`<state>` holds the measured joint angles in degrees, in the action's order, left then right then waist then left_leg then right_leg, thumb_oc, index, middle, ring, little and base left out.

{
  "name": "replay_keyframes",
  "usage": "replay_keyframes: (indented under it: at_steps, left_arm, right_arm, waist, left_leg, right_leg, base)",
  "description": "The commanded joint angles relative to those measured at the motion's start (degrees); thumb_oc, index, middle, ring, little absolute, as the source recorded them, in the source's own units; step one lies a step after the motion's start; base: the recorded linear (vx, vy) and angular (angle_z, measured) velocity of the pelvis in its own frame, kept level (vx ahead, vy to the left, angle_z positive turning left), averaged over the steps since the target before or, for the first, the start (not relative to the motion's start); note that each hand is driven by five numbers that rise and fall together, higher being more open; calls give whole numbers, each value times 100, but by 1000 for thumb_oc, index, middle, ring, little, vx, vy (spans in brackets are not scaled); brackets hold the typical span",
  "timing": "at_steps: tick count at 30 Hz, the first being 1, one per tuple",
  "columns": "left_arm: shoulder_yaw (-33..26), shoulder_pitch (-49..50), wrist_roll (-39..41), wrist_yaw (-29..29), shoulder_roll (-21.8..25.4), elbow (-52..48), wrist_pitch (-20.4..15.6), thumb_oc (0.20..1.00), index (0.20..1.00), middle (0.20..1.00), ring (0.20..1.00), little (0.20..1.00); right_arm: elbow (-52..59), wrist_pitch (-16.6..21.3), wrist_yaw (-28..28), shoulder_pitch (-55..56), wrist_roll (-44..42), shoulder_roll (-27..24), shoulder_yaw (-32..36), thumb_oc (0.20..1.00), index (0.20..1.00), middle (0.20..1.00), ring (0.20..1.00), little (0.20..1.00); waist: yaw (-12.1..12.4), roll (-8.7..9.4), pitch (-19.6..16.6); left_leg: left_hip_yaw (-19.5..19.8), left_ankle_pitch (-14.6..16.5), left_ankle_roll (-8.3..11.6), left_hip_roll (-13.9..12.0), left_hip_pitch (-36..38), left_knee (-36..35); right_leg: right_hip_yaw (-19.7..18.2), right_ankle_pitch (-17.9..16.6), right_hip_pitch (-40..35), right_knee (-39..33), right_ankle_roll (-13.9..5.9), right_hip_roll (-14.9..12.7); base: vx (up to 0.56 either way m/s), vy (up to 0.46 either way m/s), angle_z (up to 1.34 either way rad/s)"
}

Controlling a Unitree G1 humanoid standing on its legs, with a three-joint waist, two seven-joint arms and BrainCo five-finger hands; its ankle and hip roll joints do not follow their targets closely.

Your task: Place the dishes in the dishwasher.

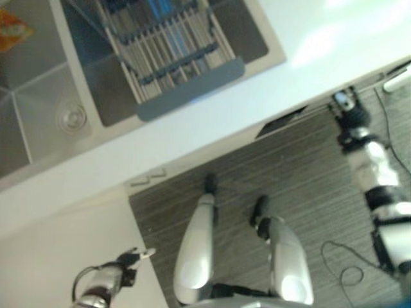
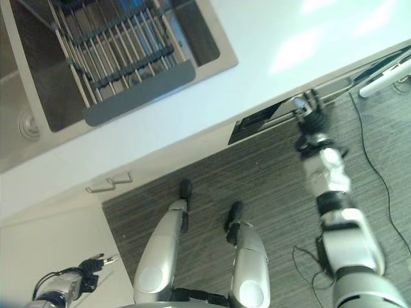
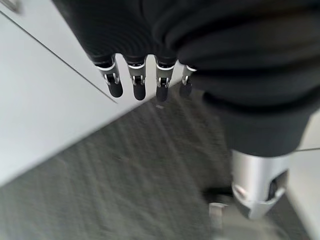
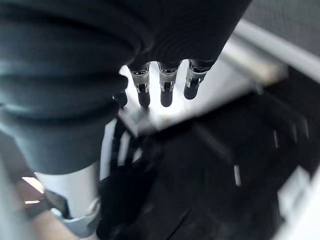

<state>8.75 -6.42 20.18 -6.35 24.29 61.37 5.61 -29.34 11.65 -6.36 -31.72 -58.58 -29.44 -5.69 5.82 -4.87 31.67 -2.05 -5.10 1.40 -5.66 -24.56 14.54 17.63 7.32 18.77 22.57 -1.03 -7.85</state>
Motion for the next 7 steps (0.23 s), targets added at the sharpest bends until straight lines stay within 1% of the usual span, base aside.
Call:
replay_keyframes:
  at_steps: [1, 2, 3, 4, 6, 7]
  left_arm:
    - [35, 69, 392, 177, 19, -56, 6, 1000, 1000, 1000, 1000, 1000]
    - [11, 134, 533, 185, -105, -179, 8, 1000, 1000, 1000, 1000, 1000]
    - [-90, 188, 614, 68, -240, -285, -23, 1000, 1000, 1000, 1000, 1000]
    - [-100, 256, 575, -5, -305, -329, -46, 1000, 1000, 1000, 1000, 1000]
    - [-117, 395, 532, -88, -415, -314, -68, 1000, 1000, 1000, 1000, 1000]
    - [-103, 487, 421, -131, -496, -262, -86, 1000, 1000, 1000, 1000, 1000]
  right_arm:
    - [679, 583, 224, -751, 500, -128, 99, 1000, 1000, 1000, 1000, 1000]
    - [1022, 625, 281, -277, 687, 57, 135, 1000, 1000, 1000, 1000, 1000]
    - [1265, 675, 251, 193, 826, 259, 140, 1000, 1000, 1000, 1000, 1000]
    - [1351, 760, 228, 480, 946, 368, 128, 1000, 1000, 1000, 1000, 1000]
    - [1404, 863, 71, 971, 1035, 472, 139, 1000, 1000, 1000, 1000, 1000]
    - [1401, 890, -41, 1339, 1096, 503, 143, 1000, 1000, 1000, 1000, 1000]
  waist:
    - [42, -17, -188]
    - [-65, -10, -188]
    - [-178, -9, -216]
    - [-237, -1, -290]
    - [-331, 27, -439]
    - [-410, 72, -589]
  left_leg:
    - [-160, 687, -78, 60, 292, 265]
    - [-183, 735, -62, 38, 452, 265]
    - [-223, 793, -47, 9, 609, 265]
    - [-243, 822, -36, -12, 666, 265]
    - [-289, 883, -3, -37, 763, 265]
    - [-347, 939, 23, -57, 844, 265]
  right_leg:
    - [-260, -47, -144, -64, -277, -28]
    - [-283, -82, -352, -213, -282, -11]
    - [-286, -105, -571, -358, -289, -9]
    - [-281, -132, -684, -463, -292, -8]
    - [-277, -107, -841, -538, -300, -30]
    - [-283, -54, -941, -538, -325, -75]
  base:
    - [-122, 105, -5]
    - [-91, 72, 8]
    - [2, 49, 10]
    - [4, 26, 6]
    - [22, 5, -13]
    - [32, 5, -25]
